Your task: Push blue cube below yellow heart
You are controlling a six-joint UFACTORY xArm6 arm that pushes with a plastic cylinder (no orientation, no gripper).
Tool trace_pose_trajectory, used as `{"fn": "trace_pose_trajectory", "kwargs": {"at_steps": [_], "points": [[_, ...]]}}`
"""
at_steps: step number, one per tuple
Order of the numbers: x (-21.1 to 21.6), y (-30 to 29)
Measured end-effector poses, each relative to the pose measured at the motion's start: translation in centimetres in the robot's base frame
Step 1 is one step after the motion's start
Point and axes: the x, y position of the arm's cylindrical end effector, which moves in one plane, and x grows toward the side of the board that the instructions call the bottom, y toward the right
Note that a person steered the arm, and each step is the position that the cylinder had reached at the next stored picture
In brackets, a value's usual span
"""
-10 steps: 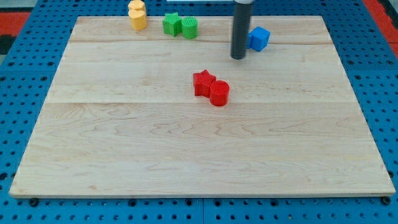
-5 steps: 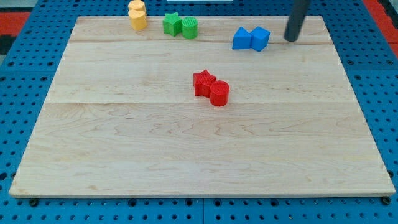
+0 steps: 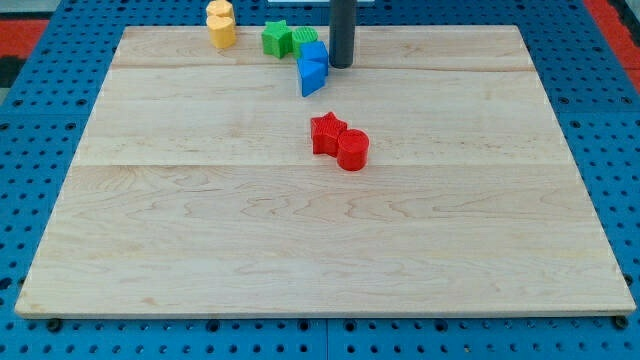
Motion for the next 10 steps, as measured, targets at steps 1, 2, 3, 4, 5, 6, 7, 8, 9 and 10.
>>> {"fn": "trace_pose_trajectory", "kwargs": {"at_steps": [1,2,3,4,5,6,7,8,9,10], "points": [[0.0,-2.4],[0.0,-5.1],[0.0,-7.2],[0.0,-8.9],[-0.2,-10.1],[-0.2,-10.3],[-0.2,-11.3],[-0.2,-12.6],[-0.1,-12.0],[3.5,-11.1]]}}
